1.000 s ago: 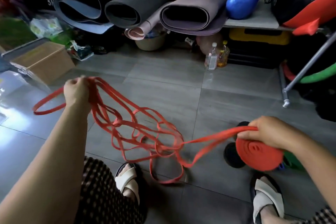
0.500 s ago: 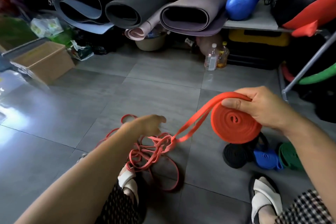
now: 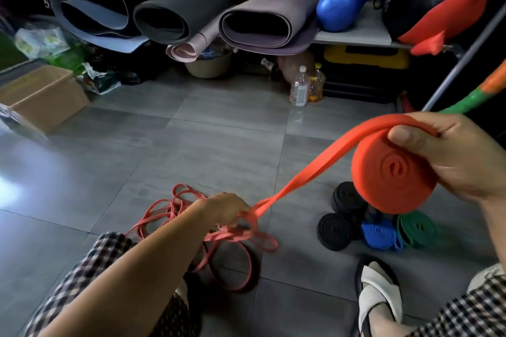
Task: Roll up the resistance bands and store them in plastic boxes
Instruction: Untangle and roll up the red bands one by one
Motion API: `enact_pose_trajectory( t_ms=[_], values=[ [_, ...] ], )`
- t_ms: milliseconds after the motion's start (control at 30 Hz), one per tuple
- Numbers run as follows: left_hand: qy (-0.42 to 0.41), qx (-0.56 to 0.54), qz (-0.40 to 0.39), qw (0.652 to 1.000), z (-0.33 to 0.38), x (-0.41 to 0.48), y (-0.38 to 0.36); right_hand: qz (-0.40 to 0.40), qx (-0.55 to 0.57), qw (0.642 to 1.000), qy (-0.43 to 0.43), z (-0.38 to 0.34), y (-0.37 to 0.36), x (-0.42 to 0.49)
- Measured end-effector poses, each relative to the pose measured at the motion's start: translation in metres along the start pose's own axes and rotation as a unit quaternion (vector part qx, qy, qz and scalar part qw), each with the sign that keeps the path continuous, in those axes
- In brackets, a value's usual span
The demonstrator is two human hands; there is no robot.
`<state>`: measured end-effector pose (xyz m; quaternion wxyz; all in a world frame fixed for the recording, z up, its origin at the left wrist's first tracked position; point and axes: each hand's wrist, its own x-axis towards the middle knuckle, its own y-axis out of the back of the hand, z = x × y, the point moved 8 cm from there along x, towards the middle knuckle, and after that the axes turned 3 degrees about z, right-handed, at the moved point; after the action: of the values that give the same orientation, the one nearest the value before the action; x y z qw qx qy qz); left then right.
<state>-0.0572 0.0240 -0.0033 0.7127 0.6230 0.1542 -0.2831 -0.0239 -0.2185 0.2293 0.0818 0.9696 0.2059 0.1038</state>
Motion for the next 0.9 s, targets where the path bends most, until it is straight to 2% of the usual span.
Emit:
enact_pose_trajectory(
  t_ms=[67,133,200,267,367,433,533,600,633,700,733,767,800,833,867,900],
  values=[
    [0.01,0.05,-0.012,0.999,0.0,0.0,0.012,0.009,-0.035,0.999,-0.031,0.016,0.013,-0.001],
    [0.023,0.062,0.026,0.997,-0.006,-0.007,0.038,0.004,-0.108,0.992,-0.066,0.037,0.019,-0.002],
    [0.015,-0.039,0.075,0.996,-0.014,-0.021,0.069,-0.031,-0.199,0.975,-0.093,0.056,0.01,-0.003],
    [-0.002,-0.183,0.131,0.974,-0.021,-0.045,0.098,-0.083,-0.269,0.952,-0.121,0.076,-0.011,-0.006],
    [-0.031,-0.345,0.209,0.915,-0.029,-0.082,0.129,-0.159,-0.357,0.912,-0.12,0.093,-0.05,-0.008],
    [-0.048,-0.415,0.258,0.871,-0.031,-0.105,0.144,-0.193,-0.382,0.897,-0.108,0.099,-0.075,-0.01],
    [-0.098,-0.511,0.351,0.779,-0.039,-0.131,0.164,-0.242,-0.459,0.852,-0.069,0.106,-0.108,-0.013],
    [-0.136,-0.565,0.423,0.695,-0.046,-0.15,0.179,-0.267,-0.478,0.835,-0.059,0.114,-0.126,-0.016],
    [-0.161,-0.598,0.462,0.635,-0.053,-0.161,0.187,-0.272,-0.476,0.834,-0.059,0.117,-0.132,-0.017],
    [-0.193,-0.659,0.536,0.492,-0.078,-0.186,0.198,-0.282,-0.478,0.829,-0.068,0.122,-0.137,-0.017],
    [-0.171,-0.657,0.571,0.462,-0.093,-0.196,0.199,-0.282,-0.476,0.829,-0.078,0.123,-0.136,-0.015],
    [-0.11,-0.622,0.602,0.488,-0.102,-0.2,0.196,-0.275,-0.477,0.83,-0.087,0.125,-0.133,-0.014],
    [-0.024,-0.562,0.609,0.56,-0.108,-0.198,0.189,-0.267,-0.484,0.828,-0.092,0.124,-0.13,-0.011],
    [0.035,-0.5,0.573,0.648,-0.105,-0.187,0.179,-0.259,-0.498,0.822,-0.091,0.122,-0.128,-0.008],
    [0.047,-0.465,0.523,0.713,-0.098,-0.174,0.17,-0.25,-0.511,0.818,-0.089,0.12,-0.124,-0.005],
    [0.02,-0.46,0.495,0.737,-0.086,-0.169,0.166,-0.243,-0.517,0.816,-0.088,0.118,-0.121,-0.003]
  ],
)
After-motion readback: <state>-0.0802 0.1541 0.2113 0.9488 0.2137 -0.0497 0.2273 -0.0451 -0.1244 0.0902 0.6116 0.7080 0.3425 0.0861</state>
